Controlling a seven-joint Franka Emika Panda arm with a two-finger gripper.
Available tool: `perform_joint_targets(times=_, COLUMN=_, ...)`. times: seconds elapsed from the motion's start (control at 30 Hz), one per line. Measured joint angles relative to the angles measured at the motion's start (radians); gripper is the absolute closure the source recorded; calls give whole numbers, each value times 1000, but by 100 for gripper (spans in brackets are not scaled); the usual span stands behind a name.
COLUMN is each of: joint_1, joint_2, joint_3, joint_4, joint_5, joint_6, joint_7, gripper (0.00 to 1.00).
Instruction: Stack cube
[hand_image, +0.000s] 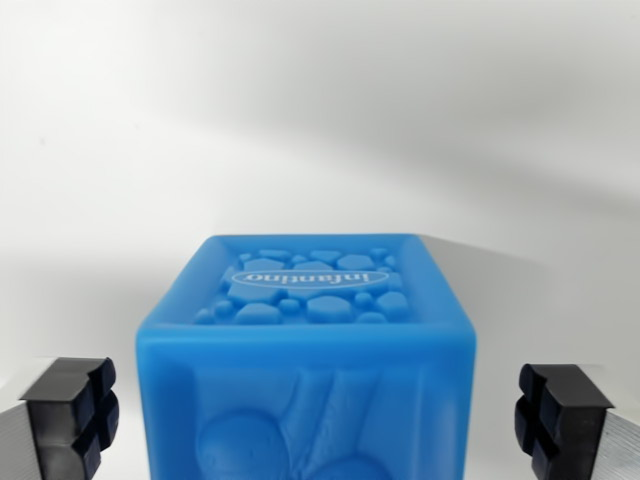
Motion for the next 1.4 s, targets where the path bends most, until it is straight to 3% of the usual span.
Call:
perform_joint_targets(times=0.23, joint_1=8, joint_2=38, joint_3=-8, joint_4=10, joint_5=0, joint_6=28, joint_7=0, gripper=0)
perform_joint_targets(times=0.27, joint_1=9, joint_2=39, joint_3=-9, joint_4=11, joint_5=0, joint_6=29, joint_7=0, gripper=100)
perform_joint_targets(times=1.4, joint_1=10, joint_2=39, joint_3=-10, joint_4=12, joint_5=0, joint_6=30, joint_7=0, gripper=100)
